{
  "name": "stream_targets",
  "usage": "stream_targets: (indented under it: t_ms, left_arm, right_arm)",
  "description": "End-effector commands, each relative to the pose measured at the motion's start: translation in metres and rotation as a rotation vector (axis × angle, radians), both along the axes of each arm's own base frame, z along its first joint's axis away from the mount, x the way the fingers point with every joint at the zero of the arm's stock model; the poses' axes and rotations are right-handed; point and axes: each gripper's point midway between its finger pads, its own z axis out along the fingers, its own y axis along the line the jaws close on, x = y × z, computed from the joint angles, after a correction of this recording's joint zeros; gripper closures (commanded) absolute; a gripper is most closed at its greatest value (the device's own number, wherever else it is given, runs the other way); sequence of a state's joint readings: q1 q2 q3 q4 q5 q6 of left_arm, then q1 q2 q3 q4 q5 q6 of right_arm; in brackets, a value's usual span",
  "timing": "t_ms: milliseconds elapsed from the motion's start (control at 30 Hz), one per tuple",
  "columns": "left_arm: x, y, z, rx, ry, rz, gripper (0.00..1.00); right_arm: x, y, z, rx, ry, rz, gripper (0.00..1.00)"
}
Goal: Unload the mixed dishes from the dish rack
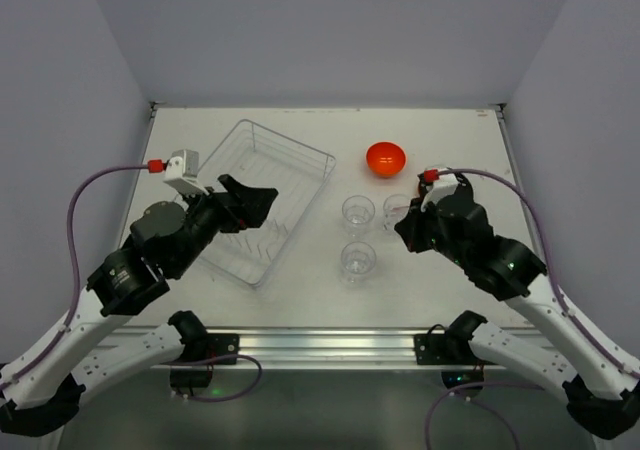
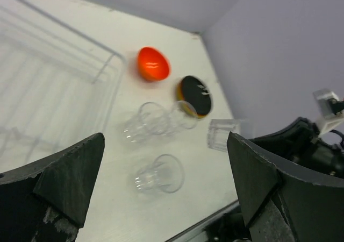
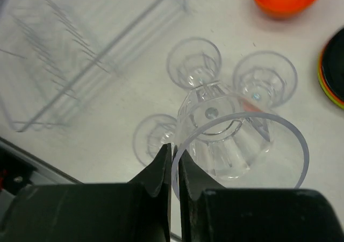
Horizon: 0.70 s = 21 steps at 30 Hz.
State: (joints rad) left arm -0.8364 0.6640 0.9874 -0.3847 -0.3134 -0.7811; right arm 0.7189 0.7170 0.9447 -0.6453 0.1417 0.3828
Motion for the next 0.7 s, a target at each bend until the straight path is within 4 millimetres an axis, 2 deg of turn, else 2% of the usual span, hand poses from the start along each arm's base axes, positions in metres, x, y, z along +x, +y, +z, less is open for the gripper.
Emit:
stream_targets:
  t_ms: [0, 67, 167, 300, 467, 500, 667]
  left_arm:
    - [0.007, 0.056, -0.062, 0.411, 0.163, 0.201, 0.00]
    - [0.003, 0.076, -0.067, 0.473, 0.192, 0.262, 0.00]
    - [-0.004, 0.095, -0.070, 0.504, 0.197, 0.308, 0.00]
    - [-0.011, 0.120, -0.076, 0.547, 0.197, 0.383, 0.00]
    - [-0.014, 0.149, -0.078, 0.521, 0.140, 0.498, 0.00]
    - [-0.014, 0.151, -0.086, 0.525, 0.143, 0.516, 0.00]
    - [-0.017, 0.169, -0.091, 0.495, 0.120, 0.599, 0.00]
  right_arm:
    - [-0.005, -0.043, -0.054, -0.268, 0.221, -0.178, 1.00]
    - [-0.003, -0.037, -0.074, -0.325, 0.298, -0.171, 1.00]
    - [0.001, -0.030, -0.101, -0.407, 0.395, -0.161, 1.00]
    - [0.007, -0.024, -0.126, -0.448, 0.451, -0.156, 1.00]
    - [0.013, -0.013, -0.147, -0.440, 0.491, -0.147, 1.00]
    - [0.017, -0.010, -0.153, -0.443, 0.494, -0.149, 1.00]
    - [0.019, -0.007, -0.168, -0.464, 0.543, -0.151, 1.00]
